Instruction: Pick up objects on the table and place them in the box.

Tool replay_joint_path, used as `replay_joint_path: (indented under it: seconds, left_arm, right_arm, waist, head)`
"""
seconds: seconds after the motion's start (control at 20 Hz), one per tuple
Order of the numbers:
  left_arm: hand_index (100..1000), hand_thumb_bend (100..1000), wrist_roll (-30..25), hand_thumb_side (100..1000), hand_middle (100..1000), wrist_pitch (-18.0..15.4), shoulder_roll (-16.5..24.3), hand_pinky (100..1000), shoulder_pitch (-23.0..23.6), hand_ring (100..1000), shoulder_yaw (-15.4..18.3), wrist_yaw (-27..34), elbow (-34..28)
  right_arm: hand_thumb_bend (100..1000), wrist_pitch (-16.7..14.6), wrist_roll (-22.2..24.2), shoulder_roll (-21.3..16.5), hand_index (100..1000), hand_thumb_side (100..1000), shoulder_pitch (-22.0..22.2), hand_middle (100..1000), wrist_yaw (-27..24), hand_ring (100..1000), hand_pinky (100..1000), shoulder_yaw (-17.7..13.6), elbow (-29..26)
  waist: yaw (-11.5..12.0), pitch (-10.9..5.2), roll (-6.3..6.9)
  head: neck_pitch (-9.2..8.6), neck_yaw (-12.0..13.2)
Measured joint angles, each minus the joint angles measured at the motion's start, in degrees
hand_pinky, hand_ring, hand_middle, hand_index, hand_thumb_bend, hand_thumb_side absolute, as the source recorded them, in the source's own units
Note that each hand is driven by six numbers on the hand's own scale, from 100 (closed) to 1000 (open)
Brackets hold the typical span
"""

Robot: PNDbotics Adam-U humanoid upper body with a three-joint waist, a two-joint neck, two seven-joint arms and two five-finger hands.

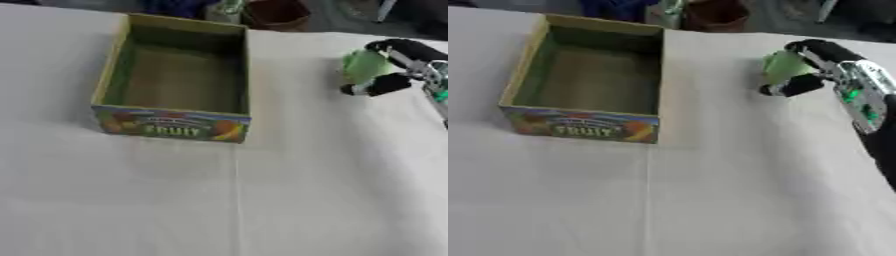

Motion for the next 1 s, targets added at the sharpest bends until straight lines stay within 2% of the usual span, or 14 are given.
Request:
replay_joint_path:
  seconds: [0.15,0.4,0.7,0.85,1.0]
  left_arm:
    - [675,100,0.0,753,519,0.0,0.0,480,0.0,499,0.0,0.0,0.0]
    - [674,100,-0.1,752,518,0.1,-0.1,480,-0.1,498,0.0,-0.1,0.0]
    - [673,100,-0.1,752,517,0.1,-0.5,480,-0.1,497,0.0,-0.1,0.0]
    - [673,100,-0.1,752,518,0.1,-0.5,480,-0.2,496,0.0,-0.1,0.0]
    - [673,100,-0.1,751,518,0.1,-0.5,479,-0.2,496,0.0,-0.1,0.0]
  right_arm:
    - [377,0.1,-0.2,0.0,936,546,0.0,853,0.8,1000,833,0.0,0.0]
    - [247,-0.2,-0.6,0.0,923,482,0.1,838,1.4,984,804,0.0,0.0]
    - [202,-0.8,-0.7,0.6,892,434,0.1,813,2.3,942,788,0.0,0.3]
    - [190,-0.9,-1.3,0.8,832,422,0.1,771,2.6,914,763,0.0,0.5]
    - [147,-0.6,-3.4,1.0,736,419,0.1,698,2.7,878,718,0.0,0.5]
  waist:
    - [0.1,0.06,-0.02]
    - [0.1,0.31,-0.18]
    - [0.2,0.32,-0.18]
    - [0.2,0.32,-0.19]
    - [0.2,0.32,-0.19]
  head:
    - [-0.30,0.0]
    - [-0.34,0.0]
    - [-0.35,0.0]
    - [-0.37,-0.1]
    - [-0.37,-0.1]
